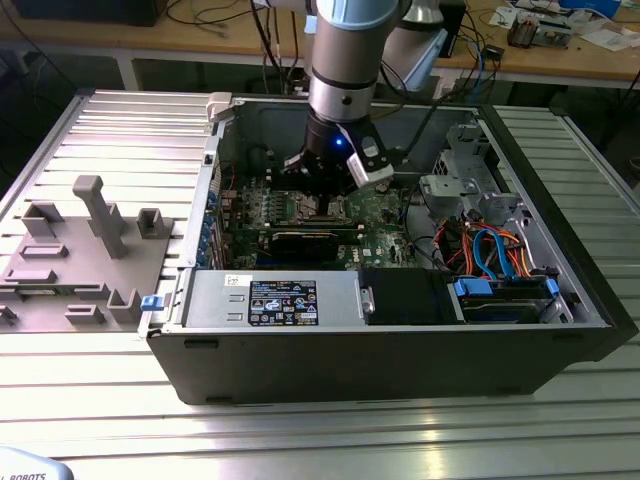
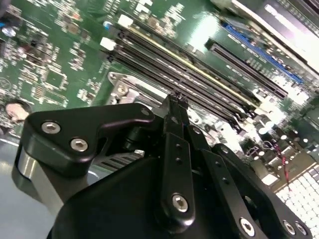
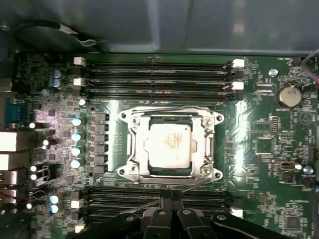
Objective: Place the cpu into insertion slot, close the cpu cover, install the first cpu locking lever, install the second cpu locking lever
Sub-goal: 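Install the second cpu locking lever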
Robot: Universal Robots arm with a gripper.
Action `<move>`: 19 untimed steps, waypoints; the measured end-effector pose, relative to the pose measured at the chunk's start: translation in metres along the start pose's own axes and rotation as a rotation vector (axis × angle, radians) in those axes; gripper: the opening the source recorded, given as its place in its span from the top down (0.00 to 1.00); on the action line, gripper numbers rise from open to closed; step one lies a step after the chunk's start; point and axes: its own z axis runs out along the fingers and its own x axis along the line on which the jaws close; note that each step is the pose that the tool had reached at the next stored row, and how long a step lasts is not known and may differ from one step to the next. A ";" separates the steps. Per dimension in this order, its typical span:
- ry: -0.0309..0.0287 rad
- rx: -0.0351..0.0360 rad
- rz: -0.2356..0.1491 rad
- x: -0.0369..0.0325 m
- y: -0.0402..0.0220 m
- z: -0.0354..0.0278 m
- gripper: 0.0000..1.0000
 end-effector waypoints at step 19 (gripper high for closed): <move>-0.0024 -0.0429 -0.007 0.0295 -0.0096 0.0103 0.89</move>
